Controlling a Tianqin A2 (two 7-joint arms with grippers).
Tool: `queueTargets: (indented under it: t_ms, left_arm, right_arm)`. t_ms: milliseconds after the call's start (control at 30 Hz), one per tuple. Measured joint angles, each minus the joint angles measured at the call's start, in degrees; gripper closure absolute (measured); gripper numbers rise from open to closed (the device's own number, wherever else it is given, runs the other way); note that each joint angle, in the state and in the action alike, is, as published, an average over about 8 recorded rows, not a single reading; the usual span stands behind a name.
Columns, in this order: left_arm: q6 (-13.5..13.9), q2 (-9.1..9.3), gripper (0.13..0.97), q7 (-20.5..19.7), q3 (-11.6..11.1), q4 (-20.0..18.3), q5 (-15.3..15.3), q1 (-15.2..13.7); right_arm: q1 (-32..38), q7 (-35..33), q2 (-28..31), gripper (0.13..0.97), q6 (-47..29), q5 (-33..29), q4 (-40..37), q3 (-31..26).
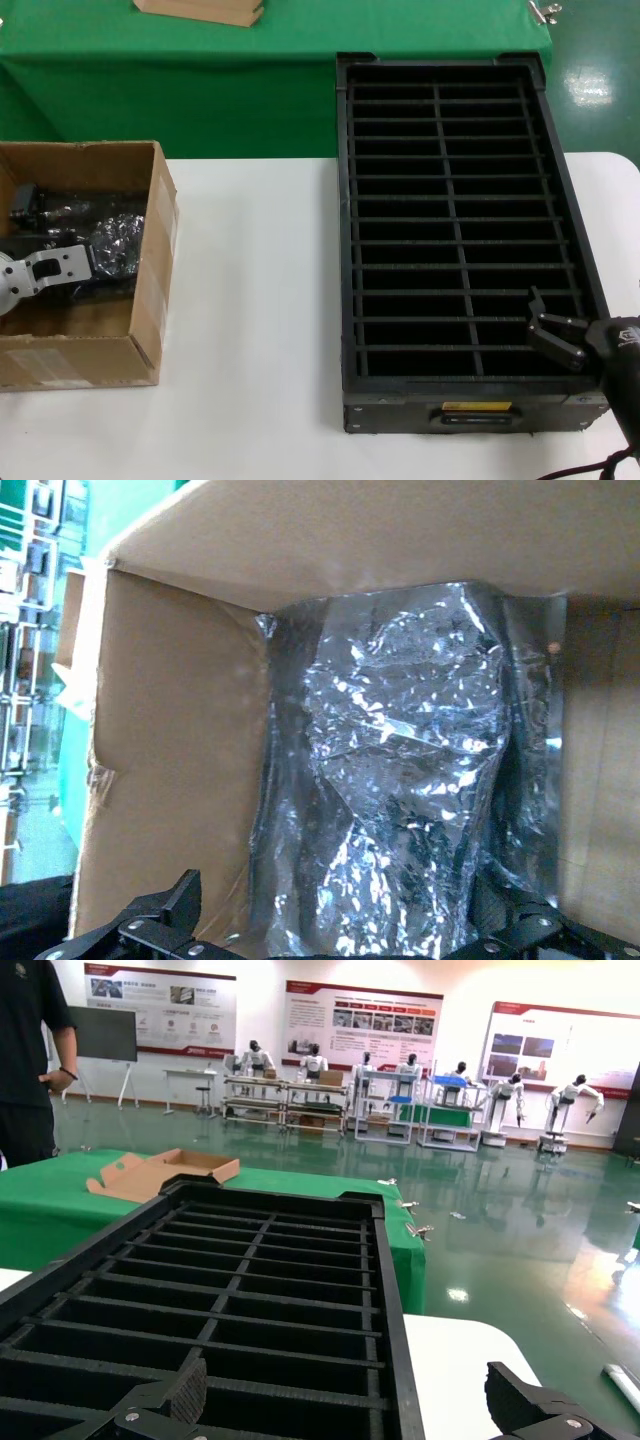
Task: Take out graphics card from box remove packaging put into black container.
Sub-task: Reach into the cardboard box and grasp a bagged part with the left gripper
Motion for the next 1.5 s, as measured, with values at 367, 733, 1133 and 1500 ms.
queueTargets:
  t_ms: [367, 733, 1133, 1500]
  left_arm:
    - [-0.4, 0.08, 0.276, 4.2, -2.7, 0.1, -2.6, 0.6]
    - [-0.6, 0.16, 0.468, 4.5, -3.2, 0.1, -3.0, 1.0]
    - [-0.3, -0.05, 0.743, 6.3, -4.9, 0.1, -4.5, 1.4]
    - [0.5, -0.58, 0.862, 7.4, -6.2, 0.1, -5.8, 1.8]
  right_arm:
    - [0.0, 0.0, 0.0, 0.129, 0.0, 0.0, 0.0, 0.0]
    - [0.0, 0.0, 0.0, 0.129, 0.0, 0.0, 0.0, 0.0]
    - [0.0, 0.0, 0.0, 0.129, 0.0, 0.0, 0.0, 0.0]
    - [0.0, 0.0, 0.0, 0.129, 0.0, 0.0, 0.0, 0.0]
